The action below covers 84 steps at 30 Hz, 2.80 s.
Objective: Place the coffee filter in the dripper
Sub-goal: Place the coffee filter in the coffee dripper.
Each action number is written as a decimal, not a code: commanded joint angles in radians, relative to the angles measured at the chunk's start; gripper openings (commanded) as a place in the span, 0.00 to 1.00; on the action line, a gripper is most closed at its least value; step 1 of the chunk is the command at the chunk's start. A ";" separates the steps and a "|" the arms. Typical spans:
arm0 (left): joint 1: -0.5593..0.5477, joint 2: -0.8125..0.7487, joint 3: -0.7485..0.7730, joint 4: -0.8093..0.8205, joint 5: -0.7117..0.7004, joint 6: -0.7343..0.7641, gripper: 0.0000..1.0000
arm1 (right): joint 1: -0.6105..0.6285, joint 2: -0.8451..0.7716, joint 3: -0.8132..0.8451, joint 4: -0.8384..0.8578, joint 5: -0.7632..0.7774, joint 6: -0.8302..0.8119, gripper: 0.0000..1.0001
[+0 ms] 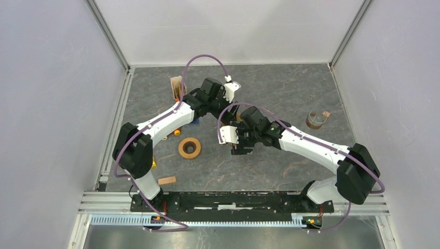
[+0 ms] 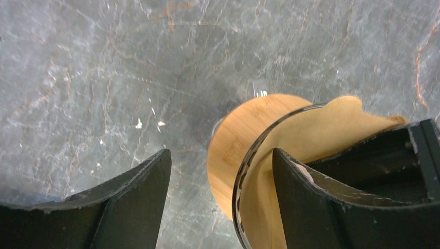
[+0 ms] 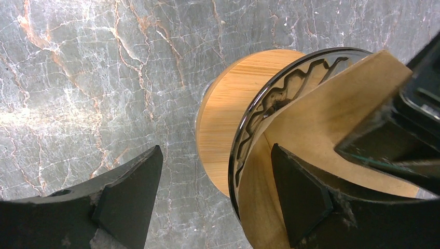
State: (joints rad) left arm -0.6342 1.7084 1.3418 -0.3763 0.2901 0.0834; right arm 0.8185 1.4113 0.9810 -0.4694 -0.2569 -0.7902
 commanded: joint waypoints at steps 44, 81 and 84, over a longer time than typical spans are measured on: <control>-0.012 0.011 0.045 -0.165 -0.030 0.271 0.79 | 0.005 0.019 0.034 -0.028 0.011 -0.026 0.83; -0.012 0.005 0.118 -0.181 -0.020 0.329 0.89 | -0.007 -0.028 0.087 -0.071 0.015 -0.014 0.87; -0.012 -0.009 0.117 -0.180 -0.020 0.328 0.90 | -0.010 -0.039 0.101 -0.075 0.002 -0.011 0.87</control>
State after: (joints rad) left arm -0.6483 1.7611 1.4151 -0.5518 0.2852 0.3607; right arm 0.8150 1.4120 1.0245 -0.5365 -0.2321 -0.8116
